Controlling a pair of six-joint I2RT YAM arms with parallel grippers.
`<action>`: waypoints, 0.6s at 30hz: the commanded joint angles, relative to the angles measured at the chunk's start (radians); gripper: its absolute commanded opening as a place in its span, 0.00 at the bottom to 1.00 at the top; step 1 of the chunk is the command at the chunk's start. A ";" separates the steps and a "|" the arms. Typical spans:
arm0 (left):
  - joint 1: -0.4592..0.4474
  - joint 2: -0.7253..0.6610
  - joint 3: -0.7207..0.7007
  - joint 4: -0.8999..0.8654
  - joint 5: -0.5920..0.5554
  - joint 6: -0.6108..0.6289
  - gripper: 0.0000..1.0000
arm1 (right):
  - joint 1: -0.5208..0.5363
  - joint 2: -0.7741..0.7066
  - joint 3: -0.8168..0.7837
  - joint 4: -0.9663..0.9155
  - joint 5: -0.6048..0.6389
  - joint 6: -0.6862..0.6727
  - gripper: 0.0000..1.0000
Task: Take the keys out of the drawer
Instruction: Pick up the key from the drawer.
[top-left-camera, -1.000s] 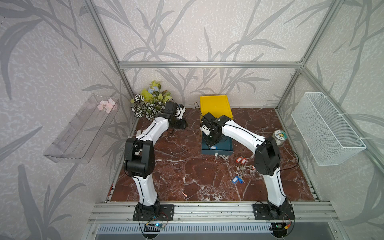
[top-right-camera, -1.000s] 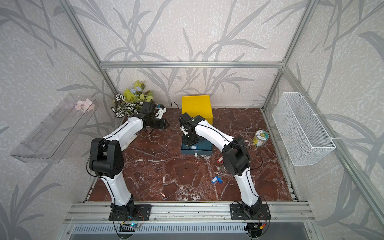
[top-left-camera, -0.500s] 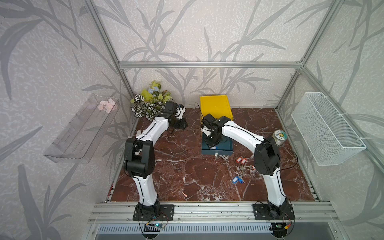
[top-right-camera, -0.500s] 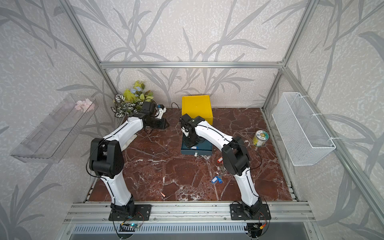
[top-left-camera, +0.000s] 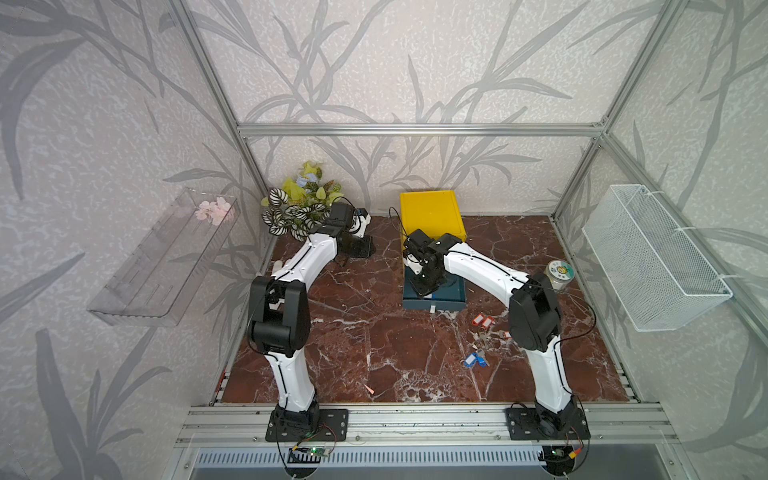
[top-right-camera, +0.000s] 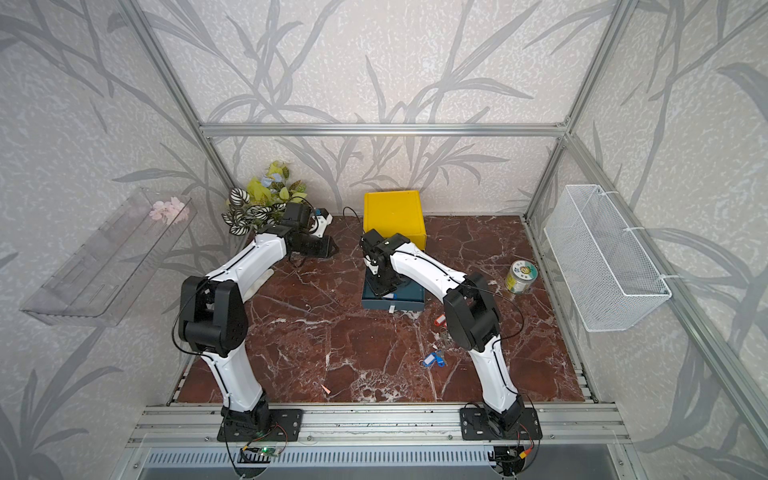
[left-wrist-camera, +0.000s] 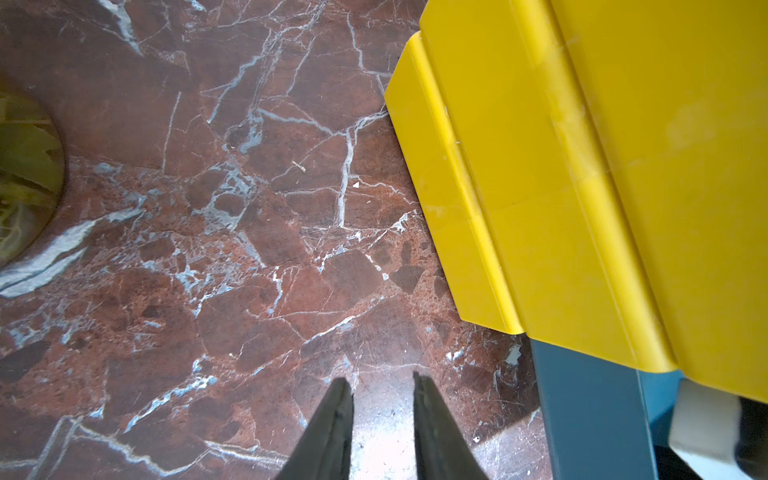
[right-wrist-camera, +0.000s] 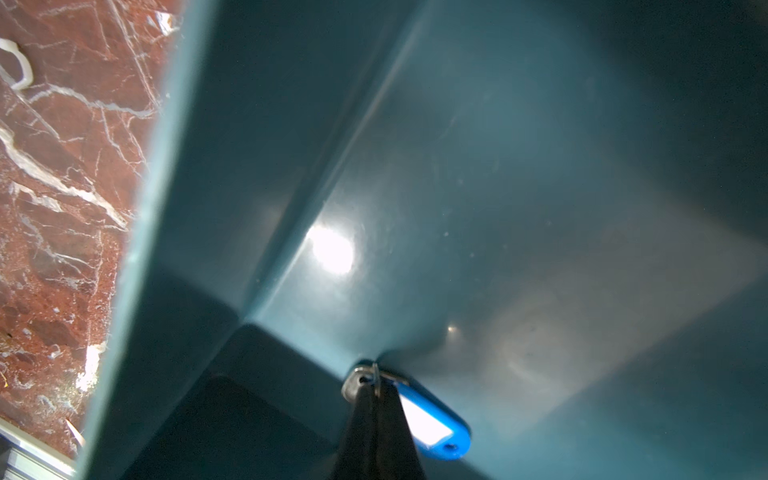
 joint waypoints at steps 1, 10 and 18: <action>-0.003 -0.013 0.029 0.002 -0.005 -0.010 0.29 | -0.005 -0.076 -0.004 -0.026 0.021 0.002 0.00; -0.003 -0.012 0.049 0.017 -0.004 -0.016 0.29 | -0.004 -0.171 -0.025 -0.041 0.010 -0.009 0.00; -0.008 -0.024 0.061 0.034 -0.013 -0.003 0.29 | -0.012 -0.326 -0.147 0.021 0.039 0.042 0.00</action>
